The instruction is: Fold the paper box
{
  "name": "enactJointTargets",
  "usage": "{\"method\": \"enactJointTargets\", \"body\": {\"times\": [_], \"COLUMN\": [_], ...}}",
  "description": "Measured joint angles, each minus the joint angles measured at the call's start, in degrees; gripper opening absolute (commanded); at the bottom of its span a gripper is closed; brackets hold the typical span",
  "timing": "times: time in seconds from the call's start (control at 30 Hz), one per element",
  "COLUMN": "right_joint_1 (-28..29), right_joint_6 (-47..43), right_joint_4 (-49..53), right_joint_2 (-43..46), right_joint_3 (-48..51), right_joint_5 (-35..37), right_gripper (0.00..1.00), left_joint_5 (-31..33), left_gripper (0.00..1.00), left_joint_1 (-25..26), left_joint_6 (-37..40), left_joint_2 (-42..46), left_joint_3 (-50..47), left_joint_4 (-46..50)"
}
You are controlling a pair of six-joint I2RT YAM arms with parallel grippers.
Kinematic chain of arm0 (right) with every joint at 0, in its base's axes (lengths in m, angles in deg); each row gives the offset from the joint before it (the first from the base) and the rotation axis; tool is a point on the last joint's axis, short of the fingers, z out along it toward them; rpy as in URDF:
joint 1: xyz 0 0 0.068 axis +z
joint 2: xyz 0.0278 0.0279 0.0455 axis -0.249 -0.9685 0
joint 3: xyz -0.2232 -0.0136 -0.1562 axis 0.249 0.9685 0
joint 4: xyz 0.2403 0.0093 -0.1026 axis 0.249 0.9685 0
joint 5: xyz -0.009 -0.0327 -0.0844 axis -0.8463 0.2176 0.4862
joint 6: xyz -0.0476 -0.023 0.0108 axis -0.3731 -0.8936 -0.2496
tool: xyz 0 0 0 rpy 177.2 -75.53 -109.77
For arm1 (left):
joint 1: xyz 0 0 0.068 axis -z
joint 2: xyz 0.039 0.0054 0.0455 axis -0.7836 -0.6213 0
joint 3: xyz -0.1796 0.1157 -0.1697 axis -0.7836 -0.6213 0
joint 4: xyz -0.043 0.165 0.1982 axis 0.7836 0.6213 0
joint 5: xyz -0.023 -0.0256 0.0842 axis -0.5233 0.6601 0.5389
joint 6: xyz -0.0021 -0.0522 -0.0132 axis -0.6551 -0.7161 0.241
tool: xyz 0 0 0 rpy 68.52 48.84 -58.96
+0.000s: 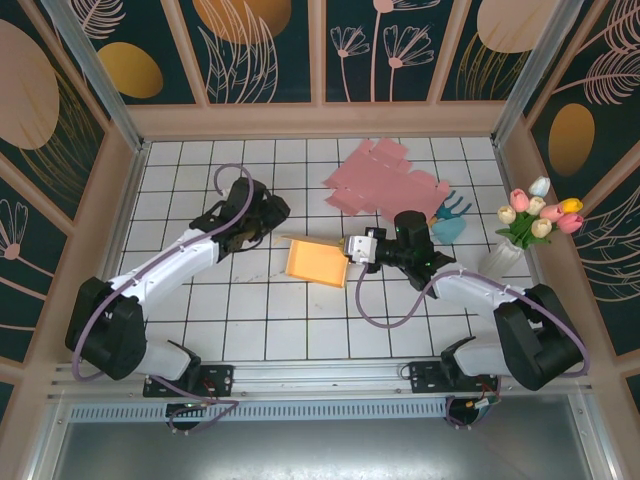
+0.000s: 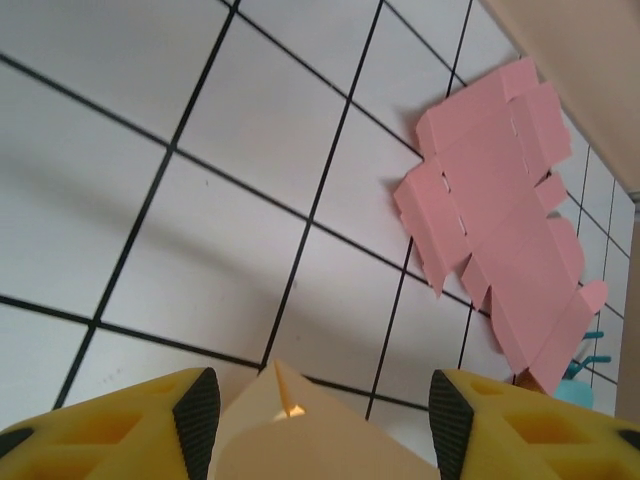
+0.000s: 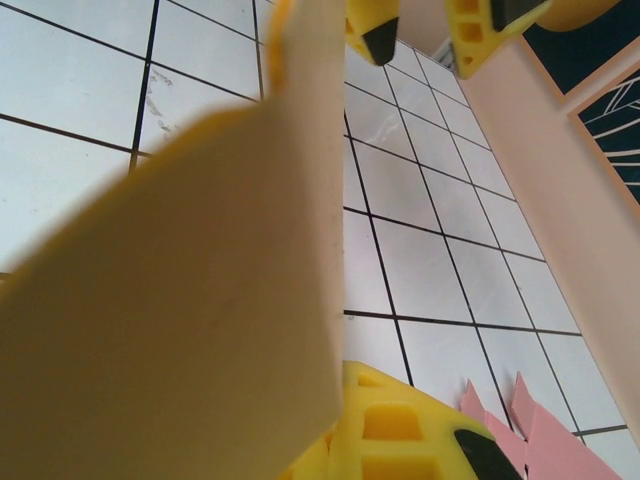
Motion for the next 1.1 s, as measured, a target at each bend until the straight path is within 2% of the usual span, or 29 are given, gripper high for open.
{"method": "enactJointTargets", "body": {"times": [0.43, 0.57, 0.7, 0.77, 1.1], "right_joint_1": [0.0, 0.2, 0.8, 0.8, 0.7], "right_joint_6": [-1.3, -1.3, -1.3, -1.3, -1.3], "right_joint_4": [0.2, -0.1, -0.4, -0.7, -0.8], "right_joint_2": [-1.4, -2.1, -2.1, -2.1, -2.1], "right_joint_3": [0.0, 0.0, 0.1, 0.1, 0.1], "right_joint_5": [1.3, 2.1, 3.8, 4.5, 5.2], "right_gripper": [0.00, 0.00, 0.00, 0.00, 0.00], "left_joint_5": [0.6, 3.3, 11.8, 13.3, 9.8], "left_gripper": [0.58, 0.60, 0.67, 0.68, 0.70], "left_joint_1": [8.4, 9.2, 10.3, 10.2, 9.1], "left_joint_6": [-5.7, -6.7, -6.3, -5.5, -5.0], "left_joint_2": [-0.3, -0.5, -1.2, -1.2, -3.0], "left_joint_3": [-0.7, -0.7, 2.1, 3.5, 3.9], "left_joint_4": [-1.0, -0.5, 4.2, 5.4, 5.6]}}
